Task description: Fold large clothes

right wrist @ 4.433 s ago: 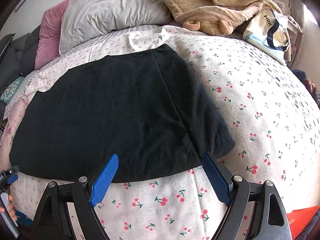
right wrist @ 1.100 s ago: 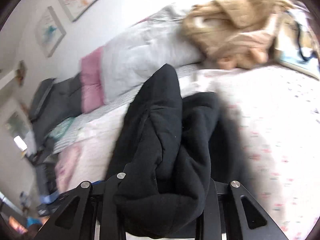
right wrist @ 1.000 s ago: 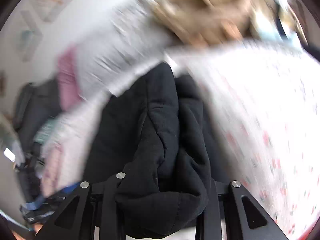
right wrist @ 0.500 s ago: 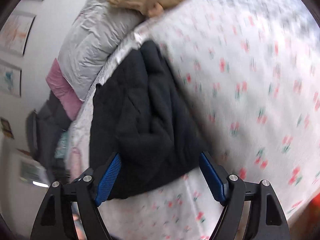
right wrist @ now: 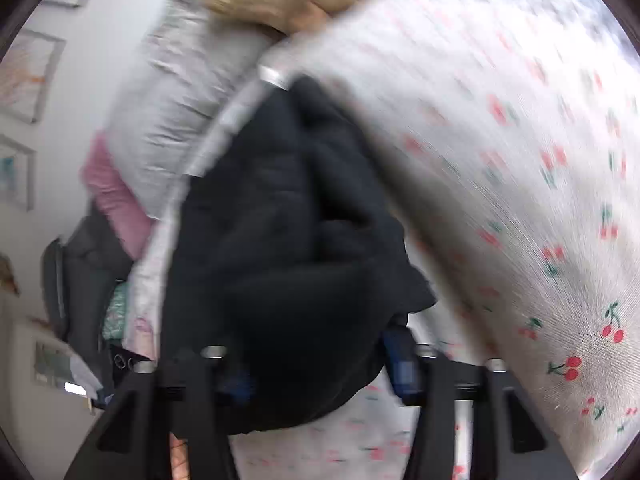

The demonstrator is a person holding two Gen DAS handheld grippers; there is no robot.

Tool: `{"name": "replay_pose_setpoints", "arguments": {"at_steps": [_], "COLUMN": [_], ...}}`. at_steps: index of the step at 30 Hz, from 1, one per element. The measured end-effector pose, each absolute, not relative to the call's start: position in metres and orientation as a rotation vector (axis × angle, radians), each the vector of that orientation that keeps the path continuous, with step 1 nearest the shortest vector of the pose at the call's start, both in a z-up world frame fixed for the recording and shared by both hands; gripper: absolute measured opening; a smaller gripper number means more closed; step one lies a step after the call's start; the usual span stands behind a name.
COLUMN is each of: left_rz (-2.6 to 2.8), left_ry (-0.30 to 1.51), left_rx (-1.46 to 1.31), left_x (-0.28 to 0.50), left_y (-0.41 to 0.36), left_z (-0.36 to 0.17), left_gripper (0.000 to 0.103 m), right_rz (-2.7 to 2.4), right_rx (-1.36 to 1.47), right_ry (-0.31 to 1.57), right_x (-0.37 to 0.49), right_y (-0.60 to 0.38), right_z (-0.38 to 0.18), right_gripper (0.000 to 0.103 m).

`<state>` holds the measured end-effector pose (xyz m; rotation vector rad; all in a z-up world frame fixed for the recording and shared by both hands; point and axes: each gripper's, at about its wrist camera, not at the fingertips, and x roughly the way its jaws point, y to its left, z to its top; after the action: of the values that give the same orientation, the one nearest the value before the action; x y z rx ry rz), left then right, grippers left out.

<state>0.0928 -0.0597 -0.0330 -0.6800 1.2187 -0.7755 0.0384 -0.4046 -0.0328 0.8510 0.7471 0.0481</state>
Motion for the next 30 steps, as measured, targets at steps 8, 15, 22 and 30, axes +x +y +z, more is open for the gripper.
{"name": "replay_pose_setpoints", "arguments": {"at_steps": [8, 15, 22, 30], "left_rz": [-0.710, -0.642, -0.646, -0.653], "left_ry": [1.373, 1.264, 1.245, 1.362], "left_rx": [-0.385, -0.432, -0.464, -0.649], "left_x": [0.097, 0.092, 0.104, 0.137], "left_y": [0.004, 0.032, 0.040, 0.023], "left_z": [-0.017, -0.024, -0.024, -0.077], "left_gripper": [0.080, 0.095, 0.102, 0.102], "right_rz": [0.306, 0.291, 0.185, 0.263], "right_rx": [0.766, 0.697, 0.750, 0.953], "right_ry": [1.109, 1.135, 1.032, 1.087], "right_x": [0.041, 0.039, 0.051, 0.111], "right_y": [-0.357, -0.364, -0.391, -0.390], "right_z": [-0.062, -0.062, -0.055, -0.101], "right_gripper": [0.082, 0.089, 0.092, 0.092]}}
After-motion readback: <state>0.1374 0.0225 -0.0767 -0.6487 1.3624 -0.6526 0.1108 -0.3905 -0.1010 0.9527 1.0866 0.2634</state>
